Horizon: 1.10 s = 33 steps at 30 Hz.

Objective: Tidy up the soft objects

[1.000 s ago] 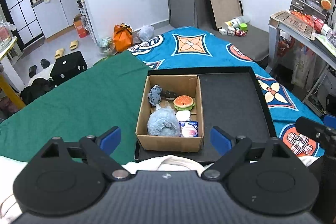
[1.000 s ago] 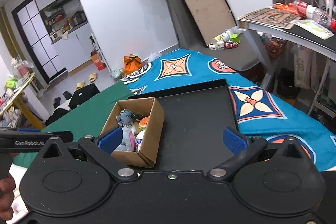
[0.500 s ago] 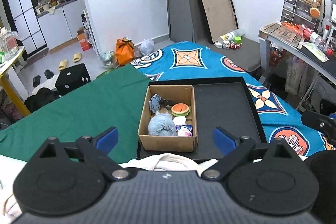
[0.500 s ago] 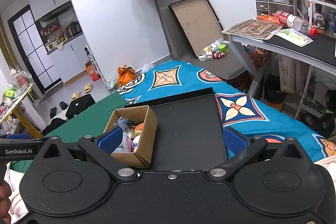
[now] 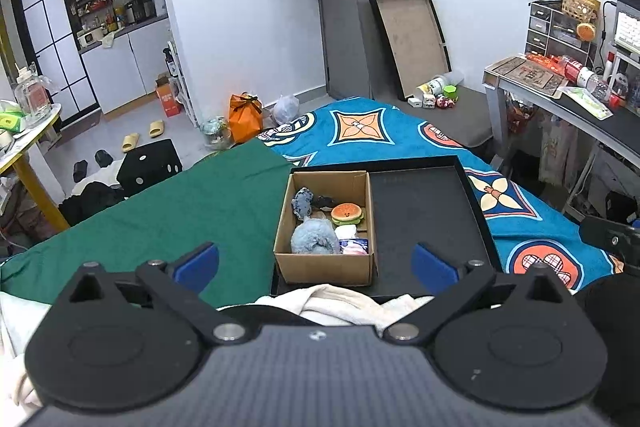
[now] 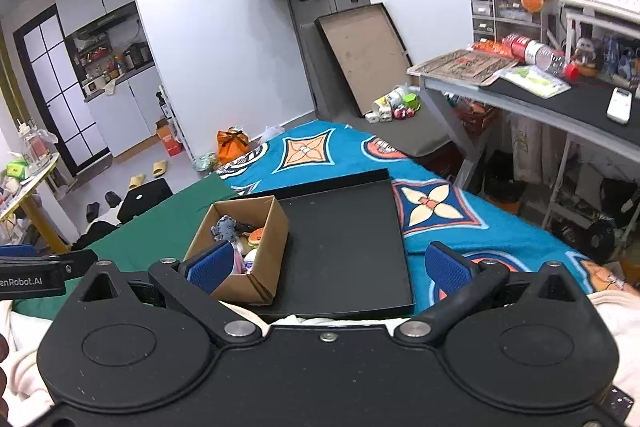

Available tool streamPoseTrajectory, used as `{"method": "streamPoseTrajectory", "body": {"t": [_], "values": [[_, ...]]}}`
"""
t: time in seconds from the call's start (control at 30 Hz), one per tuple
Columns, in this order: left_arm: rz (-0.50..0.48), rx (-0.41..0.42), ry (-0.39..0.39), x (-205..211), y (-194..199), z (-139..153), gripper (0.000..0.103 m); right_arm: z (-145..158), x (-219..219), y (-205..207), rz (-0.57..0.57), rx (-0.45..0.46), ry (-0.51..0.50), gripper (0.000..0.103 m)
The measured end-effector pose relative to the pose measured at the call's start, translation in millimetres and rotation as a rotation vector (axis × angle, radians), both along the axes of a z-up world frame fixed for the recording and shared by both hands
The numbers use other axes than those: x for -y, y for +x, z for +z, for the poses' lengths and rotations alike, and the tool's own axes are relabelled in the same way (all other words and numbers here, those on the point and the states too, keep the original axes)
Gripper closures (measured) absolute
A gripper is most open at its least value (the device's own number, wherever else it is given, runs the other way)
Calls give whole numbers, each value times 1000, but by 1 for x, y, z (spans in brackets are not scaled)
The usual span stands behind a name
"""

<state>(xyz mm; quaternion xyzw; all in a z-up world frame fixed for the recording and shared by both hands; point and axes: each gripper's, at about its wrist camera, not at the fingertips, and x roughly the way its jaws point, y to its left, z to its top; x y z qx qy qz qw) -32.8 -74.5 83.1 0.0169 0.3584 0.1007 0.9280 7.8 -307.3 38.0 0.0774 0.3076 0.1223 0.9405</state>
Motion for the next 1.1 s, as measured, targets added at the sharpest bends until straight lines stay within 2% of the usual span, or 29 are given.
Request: {"method": "streamPoseTrajectory", "body": {"t": [0.53,1.1], "values": [[14,18,-5,-1,-27,0,0,13,-3,-24,35,42,-7,0],[40,21,-8,-10,-34,4,0,13,-7,-29,49,25,-8,0]]}}
